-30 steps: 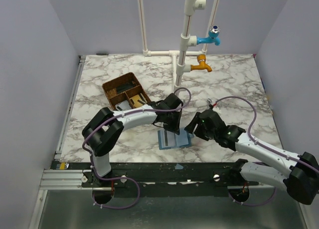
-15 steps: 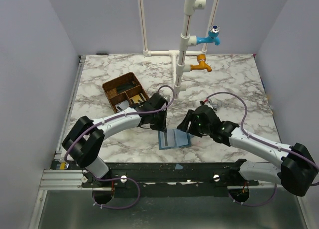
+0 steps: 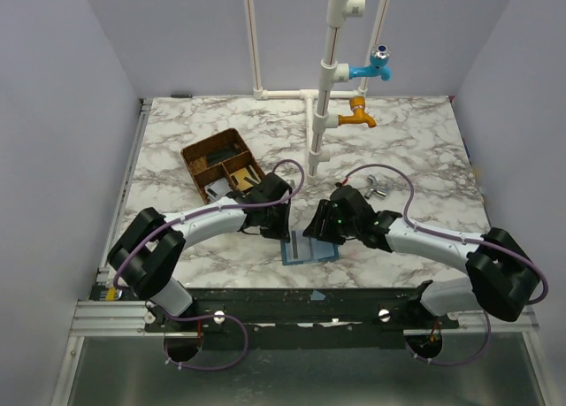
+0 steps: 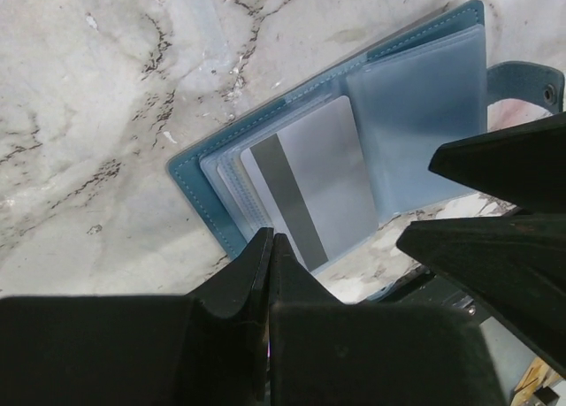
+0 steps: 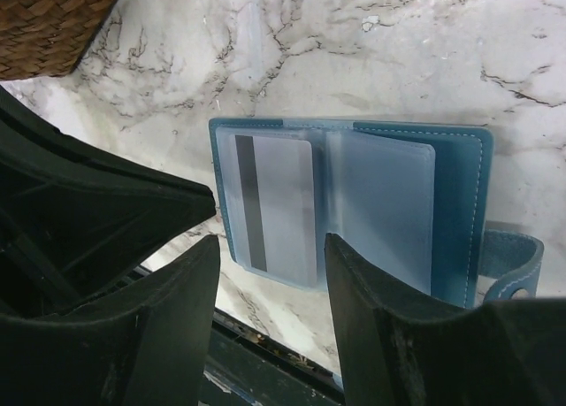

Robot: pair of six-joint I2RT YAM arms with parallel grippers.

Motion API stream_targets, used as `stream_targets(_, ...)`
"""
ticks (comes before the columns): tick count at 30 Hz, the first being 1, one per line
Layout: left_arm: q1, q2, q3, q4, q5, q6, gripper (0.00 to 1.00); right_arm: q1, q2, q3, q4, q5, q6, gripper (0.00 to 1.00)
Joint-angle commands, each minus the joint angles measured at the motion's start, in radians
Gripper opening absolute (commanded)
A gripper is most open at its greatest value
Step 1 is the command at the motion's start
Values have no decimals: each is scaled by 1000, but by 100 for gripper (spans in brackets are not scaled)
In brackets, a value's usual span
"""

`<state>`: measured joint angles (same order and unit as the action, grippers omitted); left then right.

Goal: Take the credit cards out of the card holder
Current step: Remove the credit card from the card holder.

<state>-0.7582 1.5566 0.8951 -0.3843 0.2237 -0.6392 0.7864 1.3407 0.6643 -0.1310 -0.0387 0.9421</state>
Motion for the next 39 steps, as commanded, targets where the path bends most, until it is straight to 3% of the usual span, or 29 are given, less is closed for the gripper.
stream_targets(1,8,18,-1,54,35,-8,0,7,25,11,51,-37,2,54)
stream_targets(26,8,101,10,52,34,-19,0,5,74,-86,164,-70,49,49)
stream_targets(33,8,107,11,47,29,-18,0,-17,57,-140,240,-97,74,39)
stream_targets(39,8,111,15,44,28,-15,0,-50,49,-190,297,-130,96,35)
